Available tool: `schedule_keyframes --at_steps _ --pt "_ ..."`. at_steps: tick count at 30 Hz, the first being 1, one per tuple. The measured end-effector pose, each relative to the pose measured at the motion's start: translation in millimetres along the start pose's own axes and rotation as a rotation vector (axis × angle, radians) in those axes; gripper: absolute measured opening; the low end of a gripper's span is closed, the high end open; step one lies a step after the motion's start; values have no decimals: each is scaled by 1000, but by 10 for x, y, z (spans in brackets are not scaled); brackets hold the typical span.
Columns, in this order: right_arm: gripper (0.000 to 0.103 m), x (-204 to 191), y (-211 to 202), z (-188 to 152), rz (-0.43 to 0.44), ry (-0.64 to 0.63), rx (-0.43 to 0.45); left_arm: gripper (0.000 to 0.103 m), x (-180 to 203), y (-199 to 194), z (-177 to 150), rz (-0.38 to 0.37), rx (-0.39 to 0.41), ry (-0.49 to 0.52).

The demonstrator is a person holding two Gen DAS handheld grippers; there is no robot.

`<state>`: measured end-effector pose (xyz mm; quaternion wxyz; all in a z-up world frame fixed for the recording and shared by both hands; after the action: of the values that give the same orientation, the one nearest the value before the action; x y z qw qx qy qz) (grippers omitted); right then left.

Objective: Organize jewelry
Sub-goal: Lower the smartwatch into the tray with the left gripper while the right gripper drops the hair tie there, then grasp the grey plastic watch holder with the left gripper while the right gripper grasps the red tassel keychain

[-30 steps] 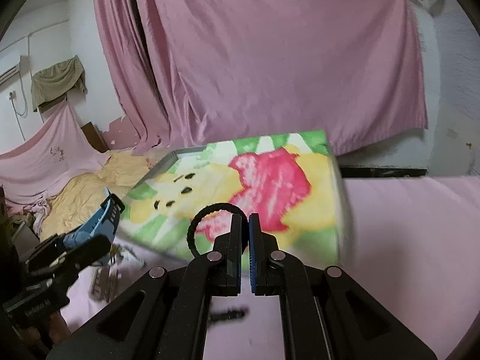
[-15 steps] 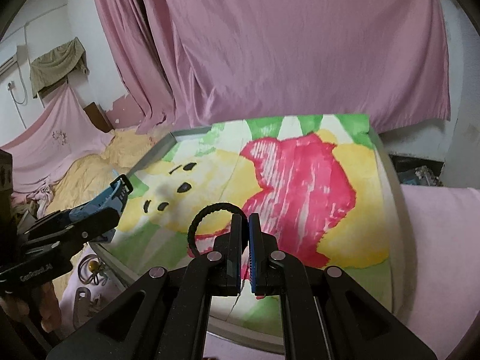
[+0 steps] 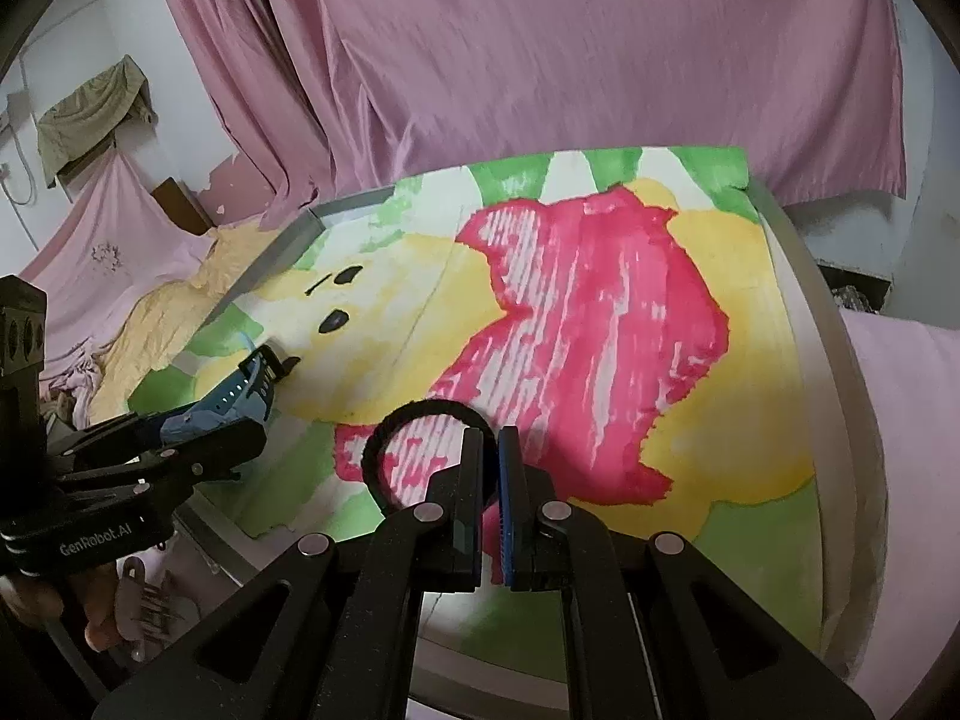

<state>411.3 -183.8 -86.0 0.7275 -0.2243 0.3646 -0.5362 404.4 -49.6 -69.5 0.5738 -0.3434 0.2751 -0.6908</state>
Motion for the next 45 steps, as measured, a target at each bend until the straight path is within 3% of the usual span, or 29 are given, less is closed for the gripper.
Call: schedule_keyframes --at_steps 6,10,13,15,19,21,26,35,45 --pt "9 21 -11 -9 -15 7 3 53 -18 -10 -18 -13 -11 -6" --pt "47 55 -172 -14 -32 31 55 68 -30 -119 -6 -16 25 -13" --pt "47 75 -347 0 -47 34 107 70 -48 -257 3 -22 66 -30" --pt "47 67 -527 -5 -46 43 165 75 -51 -387 -7 -16 107 -34" --pt "66 57 -970 -41 -71 47 304 86 -38 -704 -34 -8 226 -33" --pt "70 57 -1150 -53 -76 45 352 95 -21 -873 -73 -3 284 -31" --pt "92 21 -1514 -144 -95 22 453 102 7 -1259 -181 -10 419 -33" --pt "97 -163 -2022 -471 -144 -34 587 102 -7 -1688 -466 25 566 -17" --pt "97 -290 -2223 -752 -167 -73 636 102 -45 -1917 -787 57 618 5"
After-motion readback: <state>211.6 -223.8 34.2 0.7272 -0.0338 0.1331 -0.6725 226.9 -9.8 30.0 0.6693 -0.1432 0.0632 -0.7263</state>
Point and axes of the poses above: each gripper's, at about its wrist camera, not at the fingertips, and y roughly the way its jaws point, x to its right, z to its top, the point moved 10 cm from there along y, roughly the way its jaws point, and after that the axes turned 1 degree about x, right-handed, at the moved point
